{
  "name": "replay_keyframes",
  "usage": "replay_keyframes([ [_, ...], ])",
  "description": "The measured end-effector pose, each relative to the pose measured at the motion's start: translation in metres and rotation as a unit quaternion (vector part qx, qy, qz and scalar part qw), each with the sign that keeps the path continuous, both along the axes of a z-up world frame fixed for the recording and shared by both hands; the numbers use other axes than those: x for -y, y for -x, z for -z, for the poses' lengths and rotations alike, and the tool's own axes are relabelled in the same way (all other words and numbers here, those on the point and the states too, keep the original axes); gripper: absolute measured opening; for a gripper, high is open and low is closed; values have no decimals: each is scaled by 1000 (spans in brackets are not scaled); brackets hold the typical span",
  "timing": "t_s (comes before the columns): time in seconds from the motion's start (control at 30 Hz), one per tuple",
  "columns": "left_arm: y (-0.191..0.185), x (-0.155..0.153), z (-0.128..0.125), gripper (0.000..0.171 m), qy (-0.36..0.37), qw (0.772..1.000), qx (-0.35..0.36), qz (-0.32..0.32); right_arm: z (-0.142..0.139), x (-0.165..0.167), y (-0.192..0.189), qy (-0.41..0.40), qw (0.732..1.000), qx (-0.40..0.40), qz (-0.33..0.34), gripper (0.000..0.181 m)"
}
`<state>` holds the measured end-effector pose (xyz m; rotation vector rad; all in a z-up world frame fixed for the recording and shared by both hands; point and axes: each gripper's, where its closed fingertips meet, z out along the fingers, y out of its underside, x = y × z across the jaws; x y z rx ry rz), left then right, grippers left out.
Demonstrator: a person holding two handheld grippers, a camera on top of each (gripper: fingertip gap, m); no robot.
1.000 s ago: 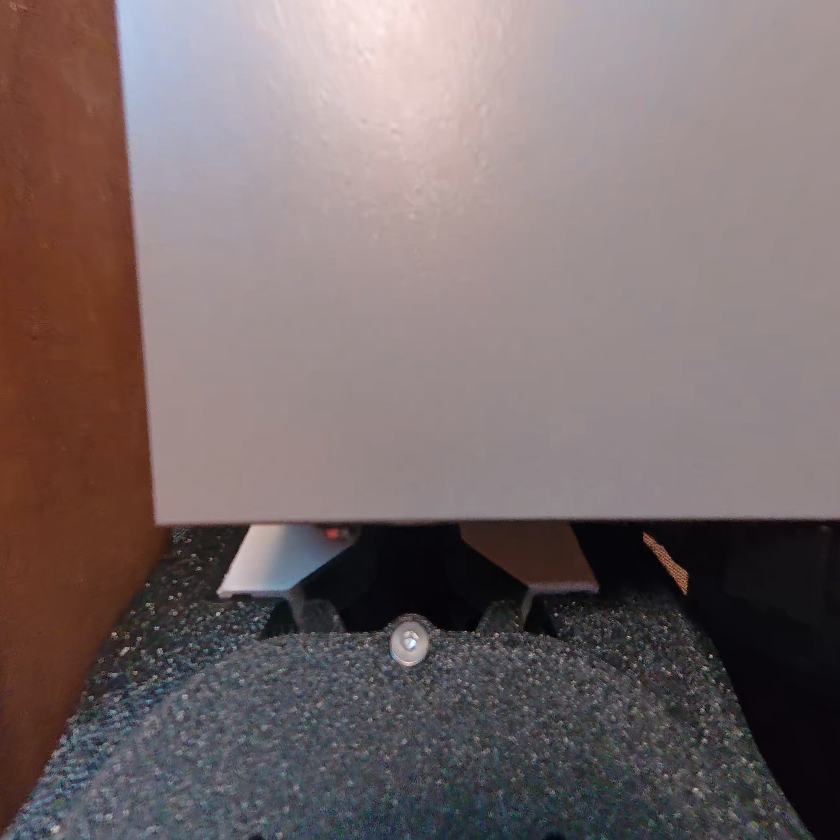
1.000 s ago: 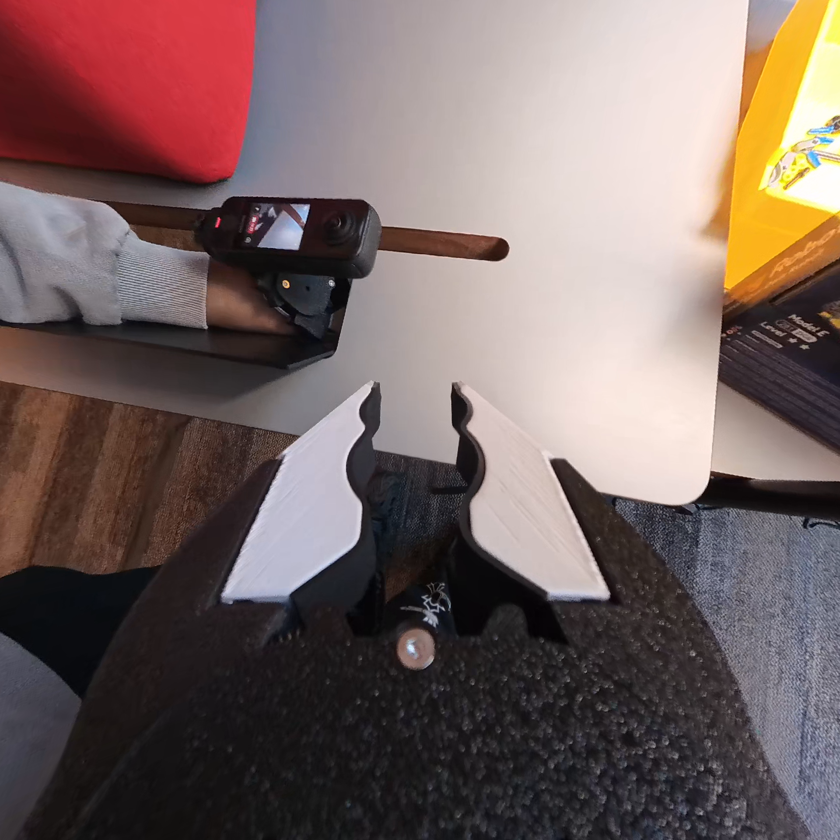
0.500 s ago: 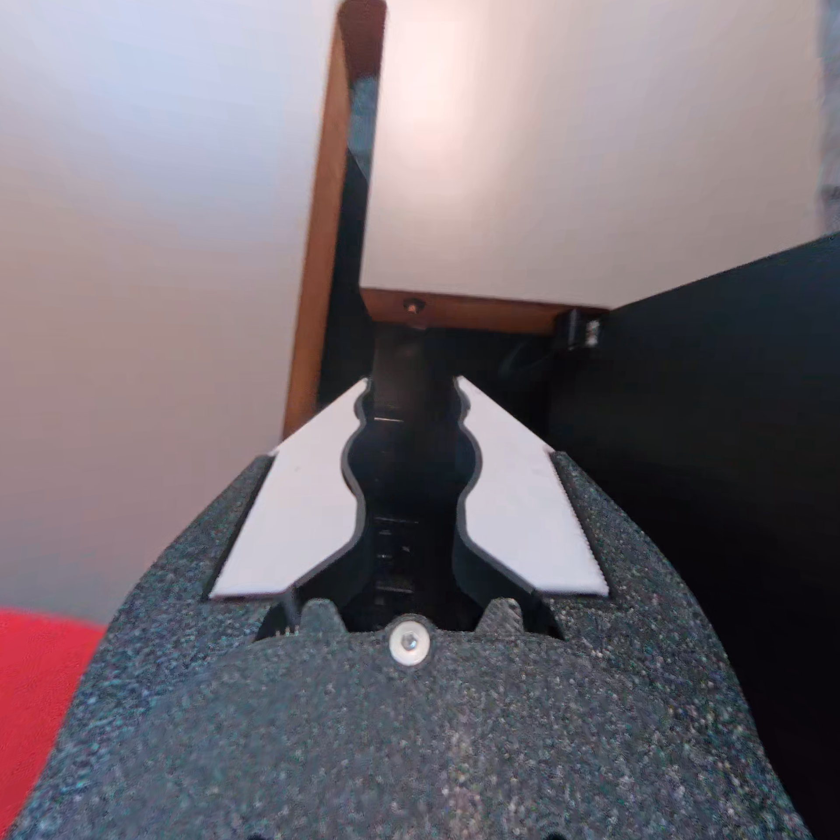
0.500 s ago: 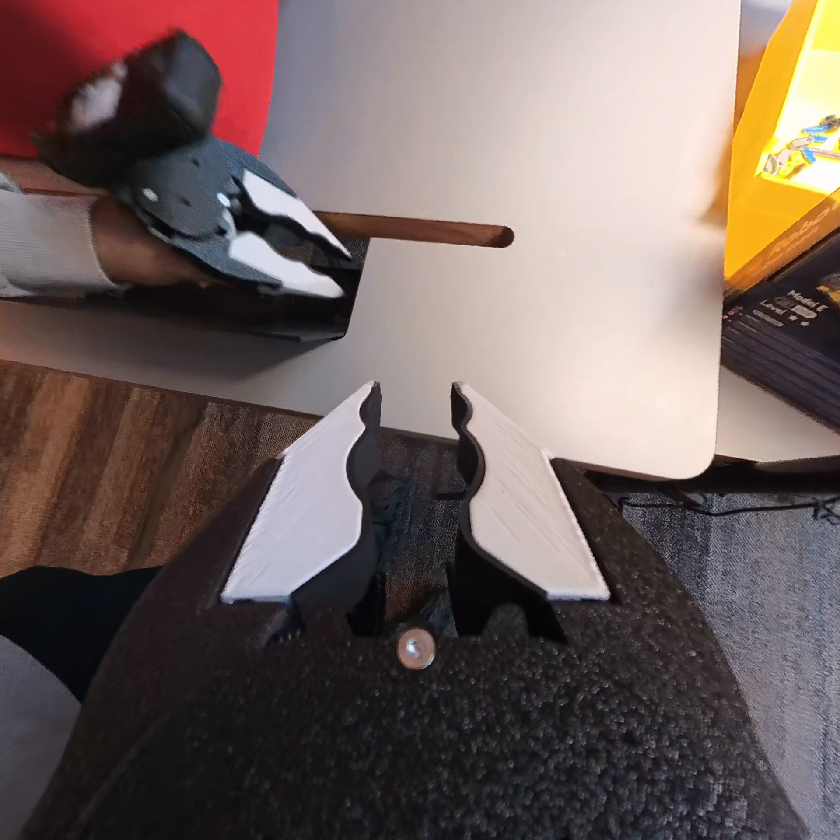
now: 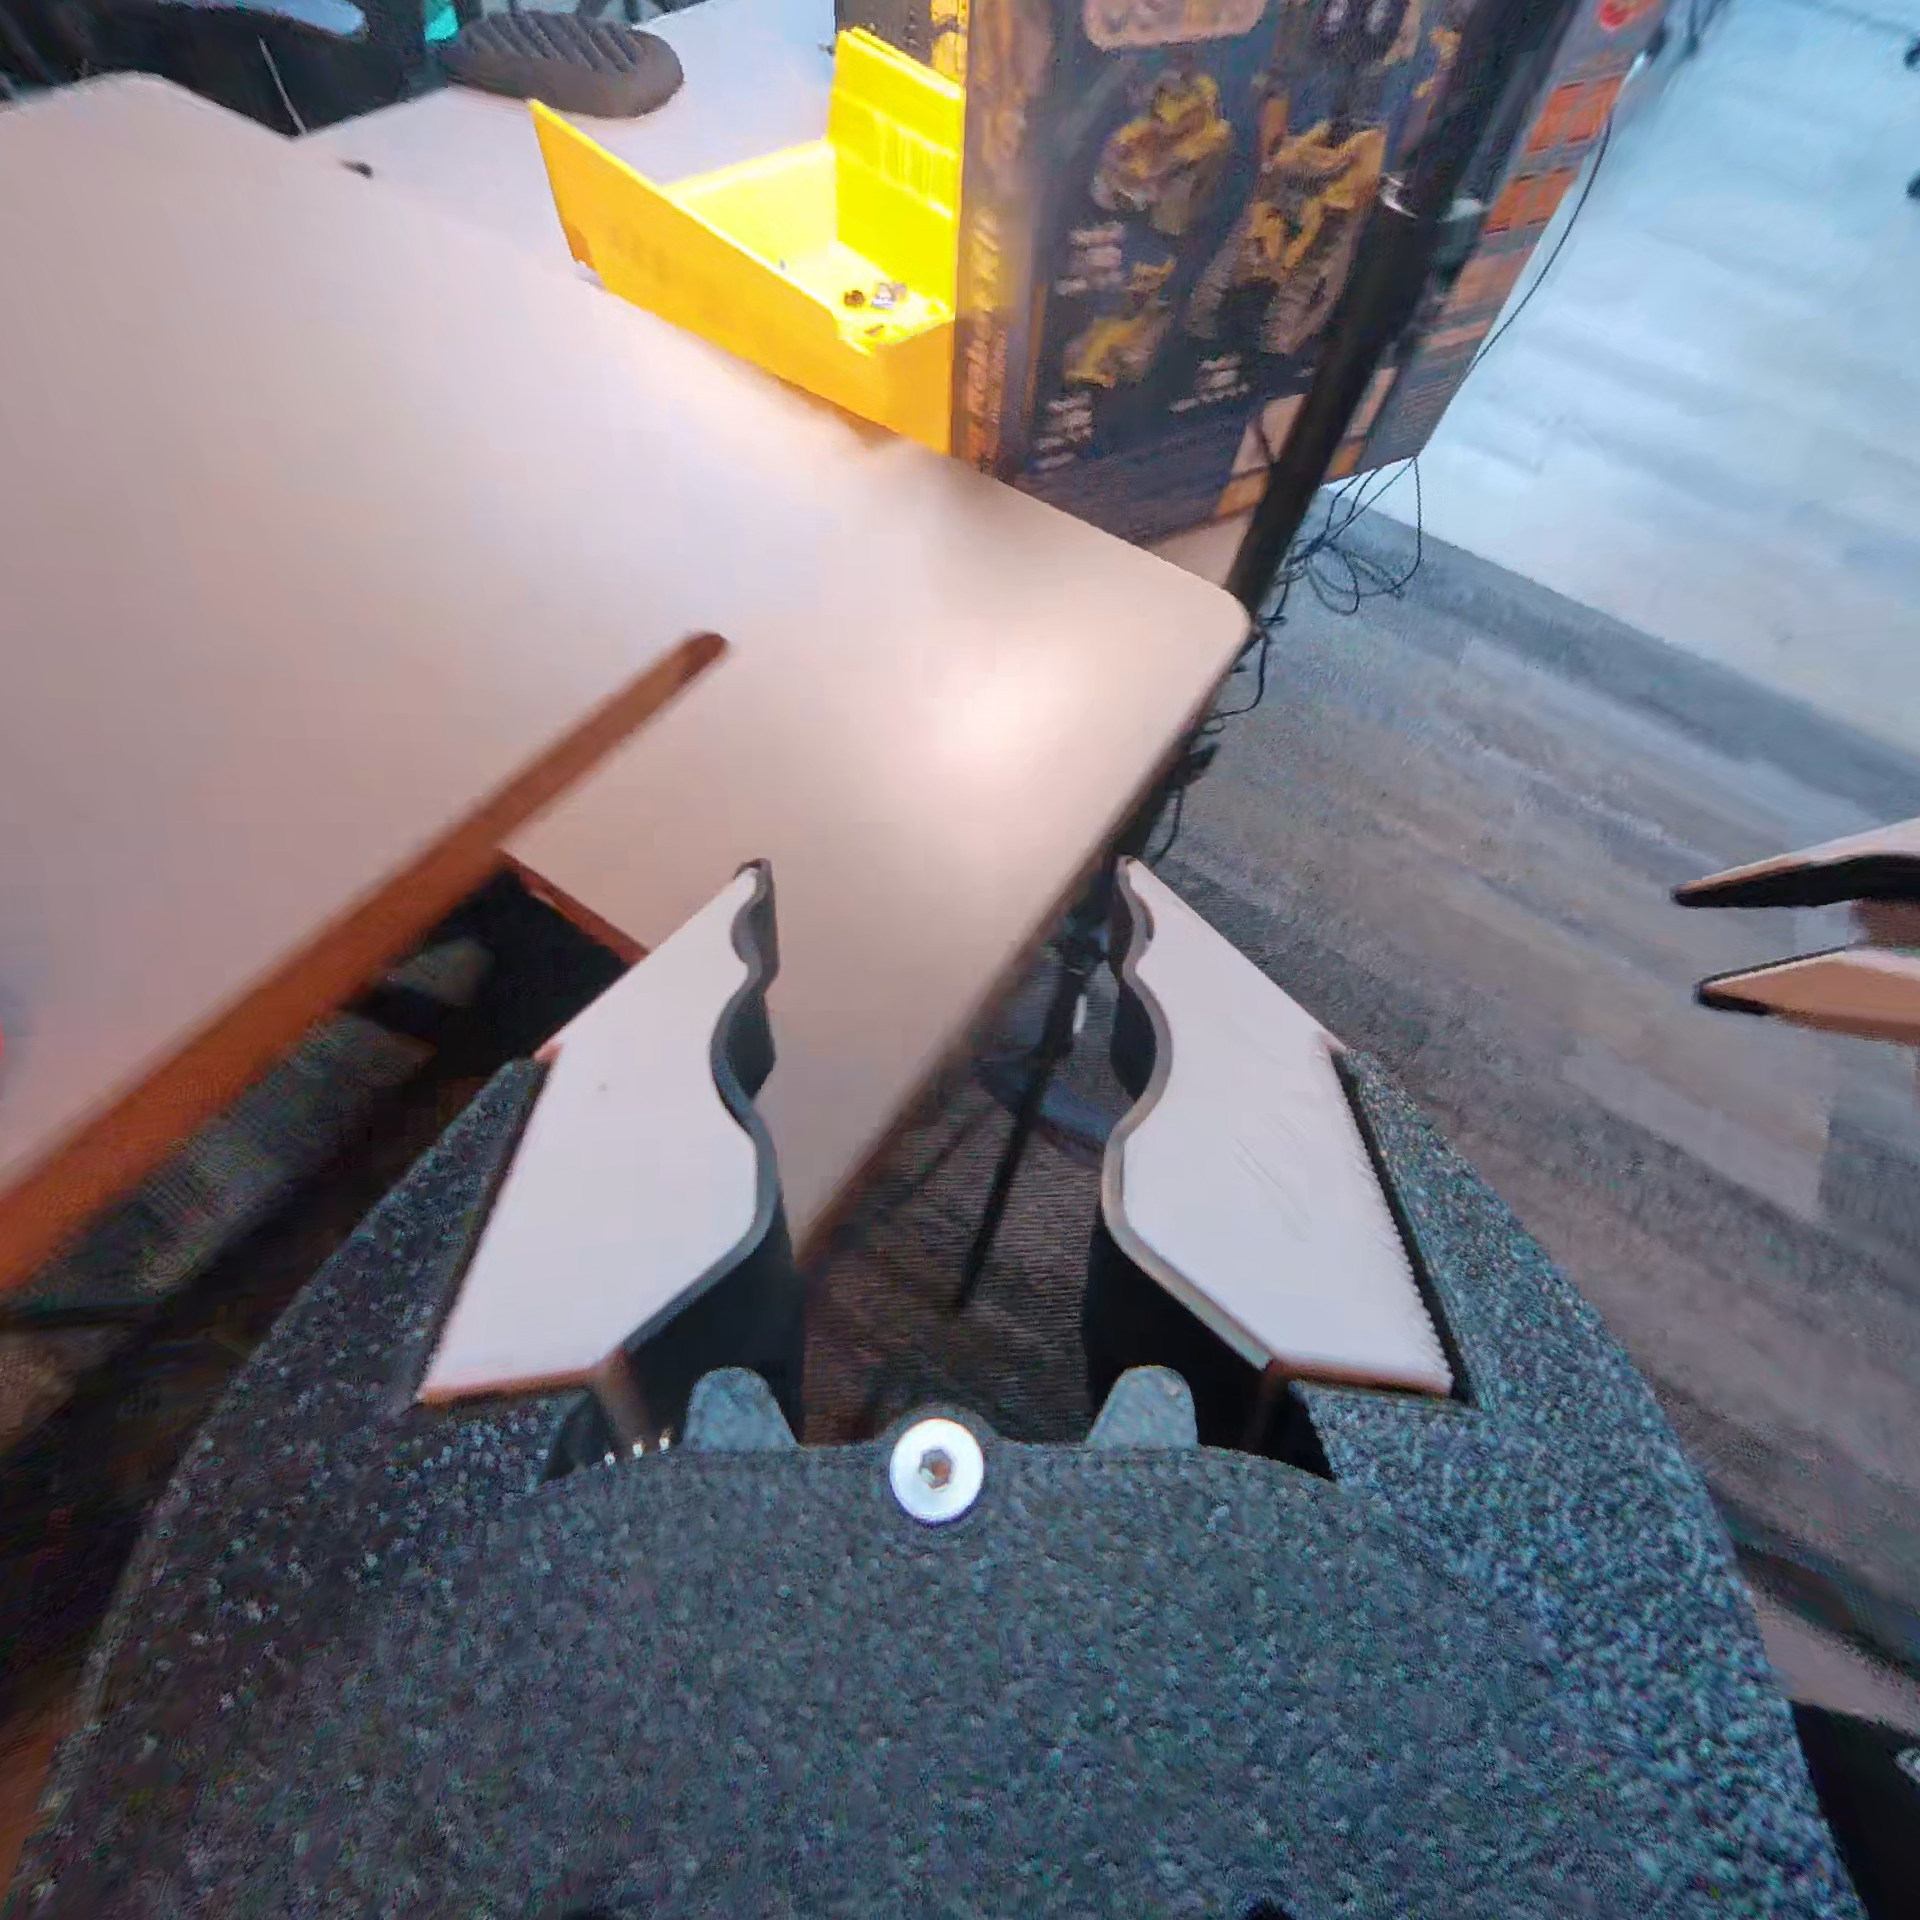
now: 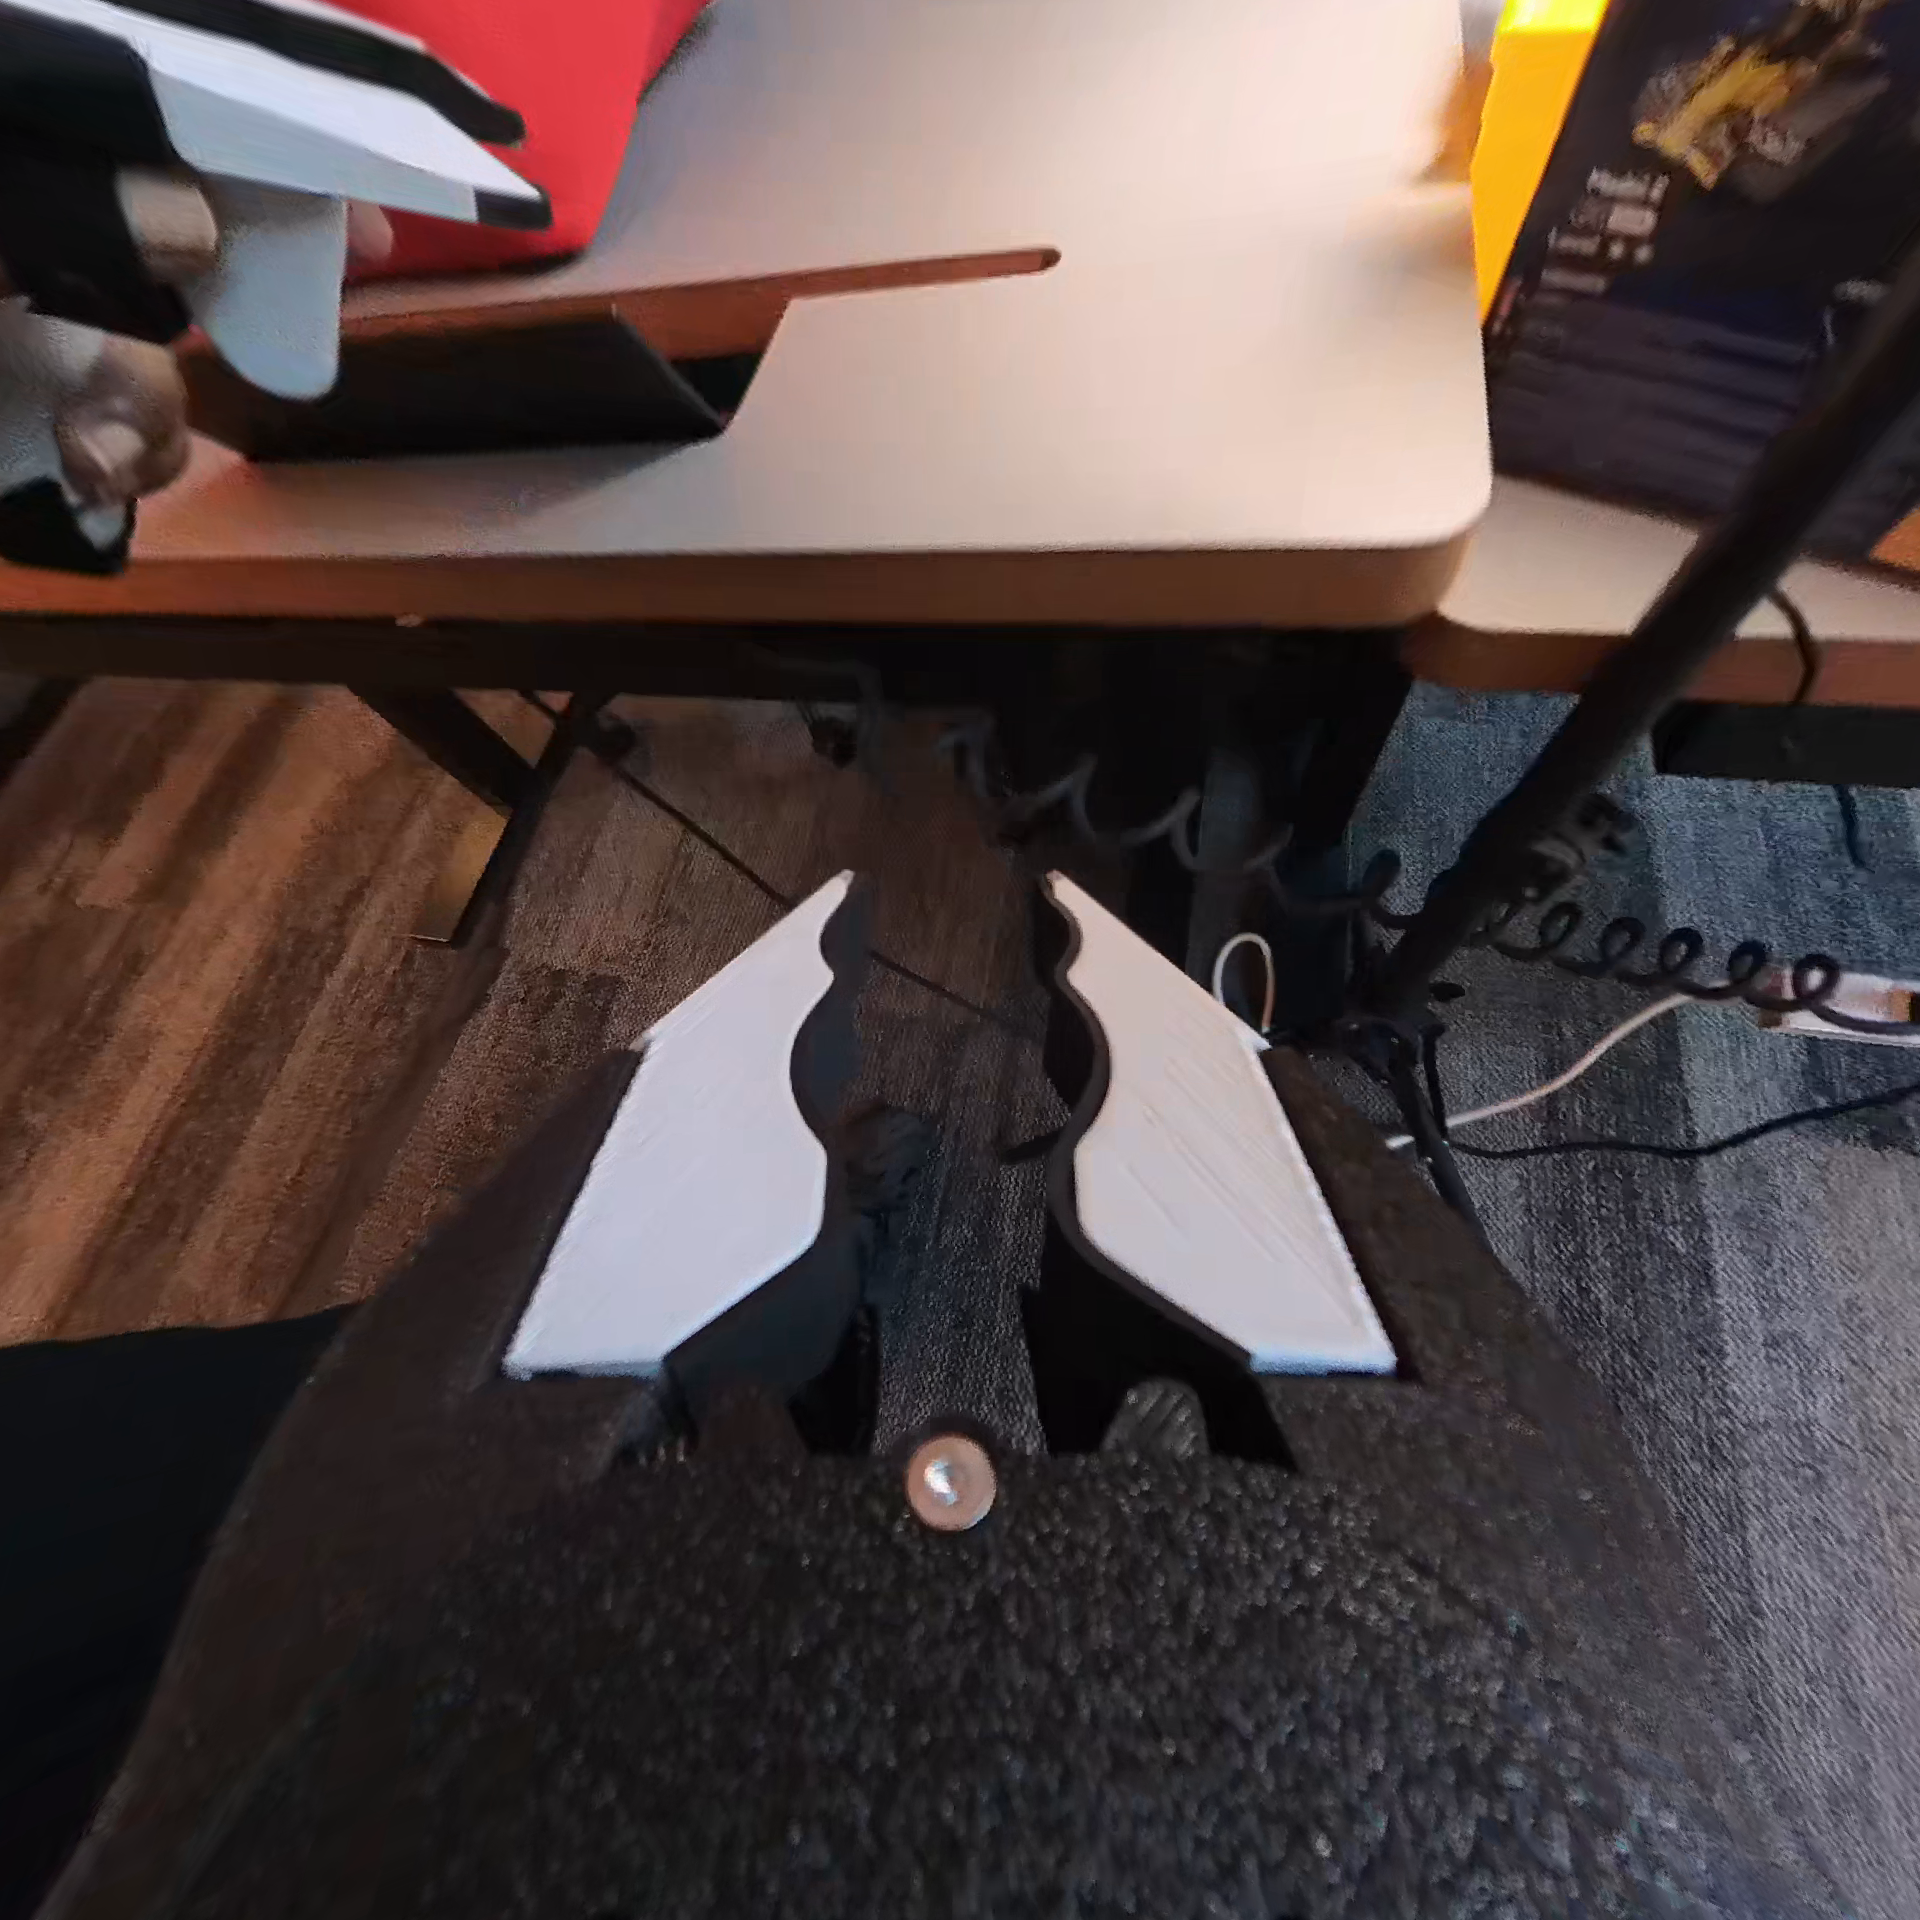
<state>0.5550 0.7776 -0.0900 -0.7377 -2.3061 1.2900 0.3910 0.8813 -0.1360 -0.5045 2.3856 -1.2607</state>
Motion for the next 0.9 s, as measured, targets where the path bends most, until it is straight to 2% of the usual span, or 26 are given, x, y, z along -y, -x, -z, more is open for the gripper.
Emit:
replay_keyframes([
  [0.13,58,-67,55,63,-24,998,-47,-37,51,-35,43,33,998,20,-41,32],
  [0.27,108,-113,140,62,-44,997,-62,-36,111,-62,79,81,995,15,-58,33],
  [0.4,142,-139,209,61,-62,994,-87,-25,176,-83,105,95,994,51,-30,33],
  [0.57,159,-160,271,62,-80,994,-79,4,257,-89,121,89,991,103,1,32],
  [0.63,157,-165,286,62,-83,994,-67,7,268,-79,118,97,989,114,-1,32],
  [0.7,152,-164,292,62,-87,994,-61,4,267,-60,113,110,987,120,-4,30],
  [0.9,135,-128,276,63,-90,994,-67,-15,221,32,70,171,973,142,-58,30],
])
